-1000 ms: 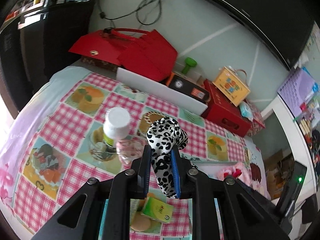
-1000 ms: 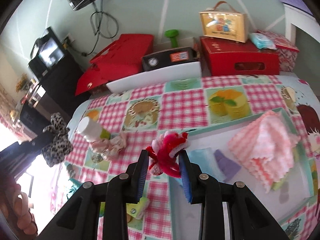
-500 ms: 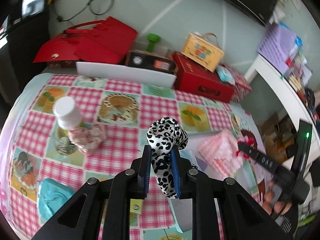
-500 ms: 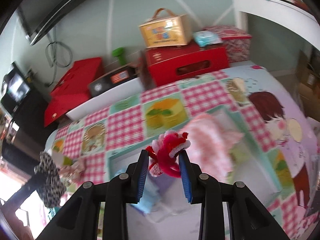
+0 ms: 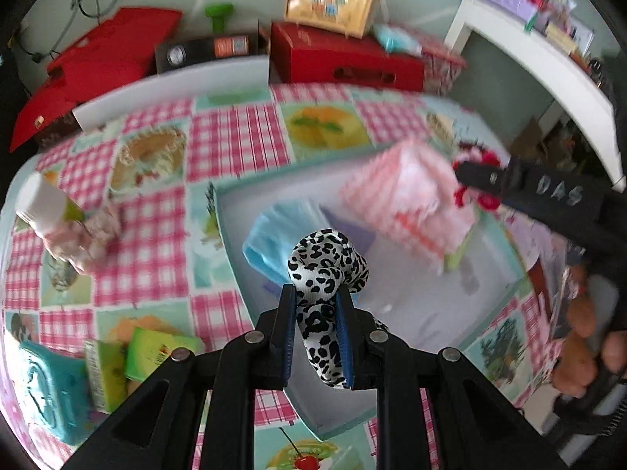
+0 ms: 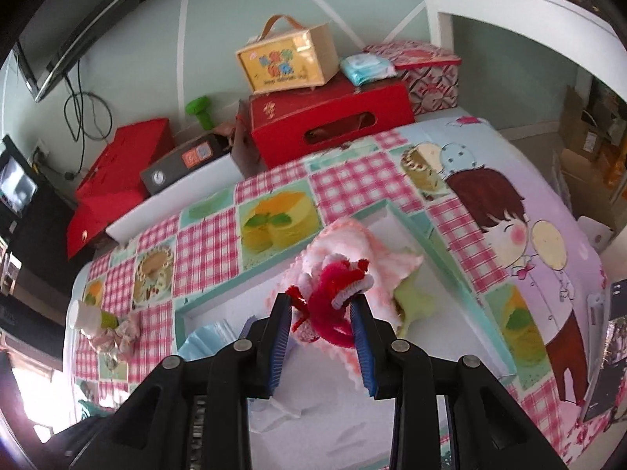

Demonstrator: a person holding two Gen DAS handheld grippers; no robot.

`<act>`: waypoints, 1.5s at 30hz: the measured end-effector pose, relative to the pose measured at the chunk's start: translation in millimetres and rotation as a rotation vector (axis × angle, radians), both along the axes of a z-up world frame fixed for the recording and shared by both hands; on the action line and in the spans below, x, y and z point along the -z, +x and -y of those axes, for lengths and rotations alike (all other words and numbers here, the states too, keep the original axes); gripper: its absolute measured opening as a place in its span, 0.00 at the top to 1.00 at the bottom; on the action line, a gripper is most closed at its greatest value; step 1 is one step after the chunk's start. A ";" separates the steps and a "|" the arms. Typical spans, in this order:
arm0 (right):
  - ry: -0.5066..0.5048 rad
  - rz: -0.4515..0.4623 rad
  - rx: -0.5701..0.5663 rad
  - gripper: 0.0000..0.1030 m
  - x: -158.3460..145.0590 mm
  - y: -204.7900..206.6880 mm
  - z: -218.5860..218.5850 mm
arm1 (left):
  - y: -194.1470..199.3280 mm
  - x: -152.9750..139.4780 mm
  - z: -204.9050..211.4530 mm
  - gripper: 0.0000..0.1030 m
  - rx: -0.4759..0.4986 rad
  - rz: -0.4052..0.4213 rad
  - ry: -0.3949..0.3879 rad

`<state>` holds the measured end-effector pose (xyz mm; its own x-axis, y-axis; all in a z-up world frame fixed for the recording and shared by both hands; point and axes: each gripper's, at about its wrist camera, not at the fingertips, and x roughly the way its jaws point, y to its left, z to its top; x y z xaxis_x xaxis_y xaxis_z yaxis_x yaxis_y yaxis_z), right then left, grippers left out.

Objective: Organize soft objects
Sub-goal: 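Carry the leopard scrunchie and red plush toy into the tray and open both tools, then move both open tools back toward the remaining items beside the tray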

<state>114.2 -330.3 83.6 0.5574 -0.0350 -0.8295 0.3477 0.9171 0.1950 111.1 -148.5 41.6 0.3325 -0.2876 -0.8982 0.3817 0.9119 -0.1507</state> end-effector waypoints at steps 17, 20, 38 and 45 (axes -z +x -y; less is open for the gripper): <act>-0.012 -0.130 -0.079 0.49 32.0 14.5 -19.3 | 10.9 39.5 -0.3 0.67 -0.022 -0.116 0.060; -0.018 -0.126 -0.068 0.41 30.4 13.4 -18.4 | 11.6 44.4 -1.3 0.63 -0.025 -0.129 0.052; -0.047 -0.117 -0.069 0.34 26.0 13.1 -23.9 | 22.4 60.0 -7.3 0.48 -0.055 -0.099 0.000; -0.048 -0.023 -0.039 0.22 3.9 4.9 -21.0 | 15.3 32.3 -13.2 0.32 -0.033 -0.070 -0.046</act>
<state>119.0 -309.3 79.8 0.5396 -0.0537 -0.8402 0.3157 0.9380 0.1428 126.4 -135.3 9.3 0.2791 -0.3190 -0.9057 0.3389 0.9152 -0.2179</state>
